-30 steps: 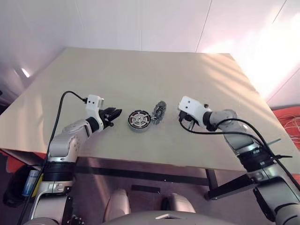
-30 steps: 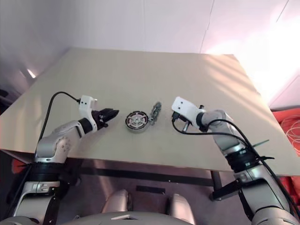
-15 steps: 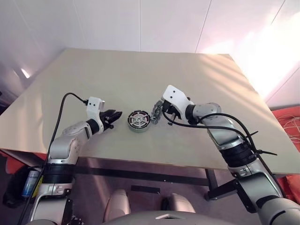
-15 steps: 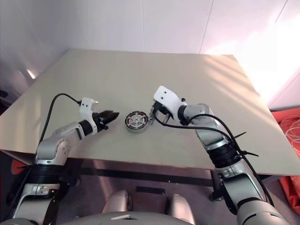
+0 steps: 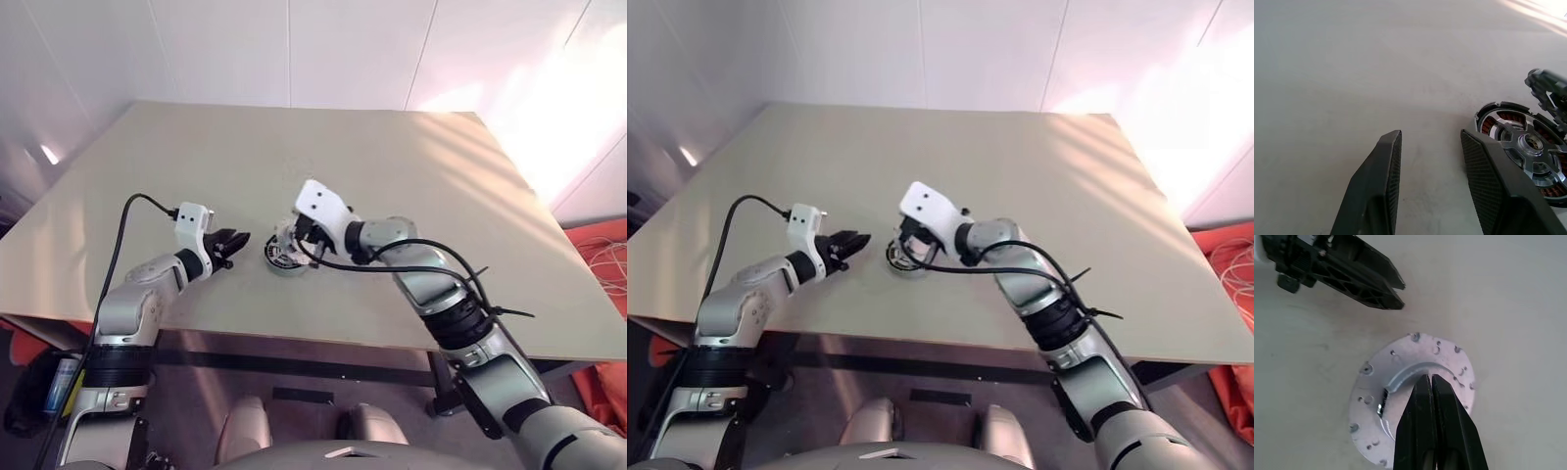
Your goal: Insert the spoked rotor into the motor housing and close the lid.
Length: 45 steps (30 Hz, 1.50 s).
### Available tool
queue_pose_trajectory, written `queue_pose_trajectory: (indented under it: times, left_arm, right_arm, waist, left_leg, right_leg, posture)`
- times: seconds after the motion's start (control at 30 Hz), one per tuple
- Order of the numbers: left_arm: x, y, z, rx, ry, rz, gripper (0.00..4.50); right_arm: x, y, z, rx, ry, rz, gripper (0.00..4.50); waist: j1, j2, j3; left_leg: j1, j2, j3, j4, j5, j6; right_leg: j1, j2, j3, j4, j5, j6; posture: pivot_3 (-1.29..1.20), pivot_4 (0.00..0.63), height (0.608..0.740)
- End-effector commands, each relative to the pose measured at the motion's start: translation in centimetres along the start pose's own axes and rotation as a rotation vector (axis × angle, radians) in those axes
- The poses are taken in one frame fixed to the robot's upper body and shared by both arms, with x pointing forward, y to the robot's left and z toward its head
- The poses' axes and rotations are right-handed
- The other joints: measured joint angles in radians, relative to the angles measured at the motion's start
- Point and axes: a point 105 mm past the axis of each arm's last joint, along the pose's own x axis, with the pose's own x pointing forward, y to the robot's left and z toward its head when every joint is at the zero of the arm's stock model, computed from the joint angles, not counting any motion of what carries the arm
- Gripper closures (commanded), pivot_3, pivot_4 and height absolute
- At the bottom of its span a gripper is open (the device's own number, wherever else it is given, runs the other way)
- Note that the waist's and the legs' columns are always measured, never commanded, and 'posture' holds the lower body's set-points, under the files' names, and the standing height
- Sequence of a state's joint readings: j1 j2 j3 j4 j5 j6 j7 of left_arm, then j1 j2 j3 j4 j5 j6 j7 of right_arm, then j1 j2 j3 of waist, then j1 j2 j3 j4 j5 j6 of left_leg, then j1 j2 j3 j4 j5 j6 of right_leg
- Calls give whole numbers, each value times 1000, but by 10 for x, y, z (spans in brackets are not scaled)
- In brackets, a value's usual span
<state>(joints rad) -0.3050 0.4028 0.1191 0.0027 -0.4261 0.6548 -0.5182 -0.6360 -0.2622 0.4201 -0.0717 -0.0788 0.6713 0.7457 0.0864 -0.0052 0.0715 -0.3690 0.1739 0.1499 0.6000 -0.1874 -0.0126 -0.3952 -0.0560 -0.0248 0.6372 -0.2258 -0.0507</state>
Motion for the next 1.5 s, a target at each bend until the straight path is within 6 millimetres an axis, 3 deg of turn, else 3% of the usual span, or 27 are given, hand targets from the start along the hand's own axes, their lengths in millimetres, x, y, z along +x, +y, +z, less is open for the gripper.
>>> queue_pose_trajectory:
  times: [0.03,0.57,0.9,1.13,1.37,1.5]
  left_arm:
    - [-9,9,19,36,-53,33,2478]
    - [-18,26,34,53,-78,89,2478]
    - [-20,23,37,66,-64,80,2478]
    - [-12,15,33,54,-59,52,2478]
    - [-6,12,32,52,-60,33,2478]
    - [-4,12,32,56,-58,28,2478]
  right_arm:
    - [2,-8,6,8,-12,-19,4480]
    - [25,0,-24,242,35,16,4480]
    - [36,10,-43,302,61,29,4480]
    - [16,-17,1,218,-238,-52,4480]
    - [-8,-30,13,134,-340,-58,4480]
    - [-15,-34,6,117,-352,-59,4480]
  waist:
    - [4,0,0]
    - [5,0,0]
    - [5,0,0]
    - [7,0,0]
    - [6,0,0]
    - [6,0,0]
  left_leg:
    - [0,0,0,0,0,0]
    - [0,0,0,-1,0,0]
    - [2,0,0,-1,0,0]
    - [0,-1,0,-1,0,0]
    - [-1,0,0,-2,0,0]
    - [0,0,0,-2,0,0]
  right_leg:
    - [0,0,0,0,0,0]
    - [0,0,0,-1,0,0]
    - [1,0,0,0,-3,5]
    - [0,0,0,0,-3,6]
    - [-1,0,0,-1,0,0]
    - [-1,0,0,-2,0,0]
  posture:
    - [0,0,740]
    - [0,0,740]
    - [0,0,740]
    - [0,0,740]
    - [0,0,740]
    - [0,0,740]
